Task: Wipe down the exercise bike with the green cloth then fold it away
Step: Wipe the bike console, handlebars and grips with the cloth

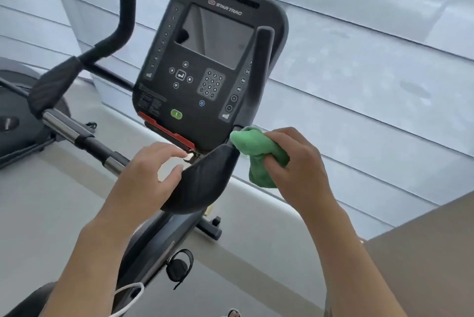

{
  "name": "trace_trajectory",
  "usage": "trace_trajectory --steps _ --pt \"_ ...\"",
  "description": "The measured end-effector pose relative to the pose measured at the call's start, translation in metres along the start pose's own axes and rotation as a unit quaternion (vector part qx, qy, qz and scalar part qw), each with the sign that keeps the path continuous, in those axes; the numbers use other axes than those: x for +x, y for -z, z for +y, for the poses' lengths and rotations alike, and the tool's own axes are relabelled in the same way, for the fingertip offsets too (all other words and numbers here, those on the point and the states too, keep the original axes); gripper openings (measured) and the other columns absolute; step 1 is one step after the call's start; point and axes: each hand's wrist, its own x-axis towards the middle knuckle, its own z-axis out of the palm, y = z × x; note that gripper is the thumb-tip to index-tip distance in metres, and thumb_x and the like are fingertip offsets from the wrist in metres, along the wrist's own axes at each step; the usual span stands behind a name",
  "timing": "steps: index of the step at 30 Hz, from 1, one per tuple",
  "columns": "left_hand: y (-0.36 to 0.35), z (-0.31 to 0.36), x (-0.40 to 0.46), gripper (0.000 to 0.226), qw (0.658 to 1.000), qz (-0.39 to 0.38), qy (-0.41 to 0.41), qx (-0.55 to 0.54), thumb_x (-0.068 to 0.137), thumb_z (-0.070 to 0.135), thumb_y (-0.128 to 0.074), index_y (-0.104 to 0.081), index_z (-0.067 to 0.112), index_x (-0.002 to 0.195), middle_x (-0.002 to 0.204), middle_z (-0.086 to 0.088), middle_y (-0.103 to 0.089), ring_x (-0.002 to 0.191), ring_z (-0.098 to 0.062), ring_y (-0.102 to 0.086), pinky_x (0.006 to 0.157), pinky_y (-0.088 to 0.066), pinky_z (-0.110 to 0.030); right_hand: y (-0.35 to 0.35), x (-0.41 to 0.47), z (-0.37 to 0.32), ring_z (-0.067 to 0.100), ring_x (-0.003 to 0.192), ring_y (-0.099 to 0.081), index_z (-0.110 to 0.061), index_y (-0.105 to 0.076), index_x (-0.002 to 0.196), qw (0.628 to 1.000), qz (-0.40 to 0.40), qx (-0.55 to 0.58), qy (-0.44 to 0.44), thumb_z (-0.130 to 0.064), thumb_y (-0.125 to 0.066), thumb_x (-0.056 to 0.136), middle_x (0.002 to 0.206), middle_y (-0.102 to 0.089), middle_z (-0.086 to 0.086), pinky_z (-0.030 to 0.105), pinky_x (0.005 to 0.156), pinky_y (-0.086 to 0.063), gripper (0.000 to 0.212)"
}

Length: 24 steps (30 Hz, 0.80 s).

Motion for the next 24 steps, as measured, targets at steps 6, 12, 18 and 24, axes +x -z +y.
trace_trajectory --steps 6,12,18,24 --pt "0.001 -0.006 -0.023 0.024 0.992 0.036 0.103 0.067 0.092 0.010 -0.073 -0.073 0.024 0.112 0.117 0.010 -0.069 0.112 -0.008 -0.057 0.104 -0.039 -0.017 -0.034 0.055 0.008 0.015 0.113 -0.058 -0.023 -0.076 0.117 0.995 0.010 0.029 0.097 -0.021 -0.069 0.084 0.118 -0.065 -0.012 0.047 0.100 -0.046 0.033" --pt "-0.008 -0.015 -0.047 0.025 0.988 0.028 0.130 0.078 0.093 0.003 -0.070 -0.077 0.022 0.108 0.118 0.014 -0.066 0.123 -0.003 -0.049 0.111 -0.023 -0.003 -0.083 0.067 0.010 0.009 0.131 -0.053 -0.033 -0.072 0.114 0.991 -0.082 0.016 0.109 -0.031 -0.073 0.080 0.123 -0.063 -0.020 0.045 0.127 -0.013 0.033" --pt "-0.007 -0.033 -0.025 0.030 0.992 0.015 0.124 0.030 0.097 0.000 -0.064 -0.076 0.026 0.101 0.104 0.018 -0.069 0.114 -0.002 -0.055 0.100 -0.041 -0.018 -0.084 0.053 -0.004 0.011 0.116 -0.055 -0.034 -0.071 0.108 0.991 -0.063 -0.041 0.114 -0.037 -0.061 0.082 0.115 -0.064 -0.019 0.034 0.102 -0.034 0.029" --pt "0.001 -0.052 -0.013 0.032 0.982 -0.019 0.151 -0.116 0.106 0.007 -0.052 -0.076 0.028 0.103 0.111 0.010 -0.066 0.107 -0.002 -0.062 0.085 -0.045 -0.006 -0.102 0.028 -0.031 0.024 0.116 -0.054 -0.027 -0.073 0.104 0.973 -0.021 -0.202 0.109 -0.038 -0.061 0.084 0.120 -0.066 -0.009 0.043 0.093 -0.036 0.026"
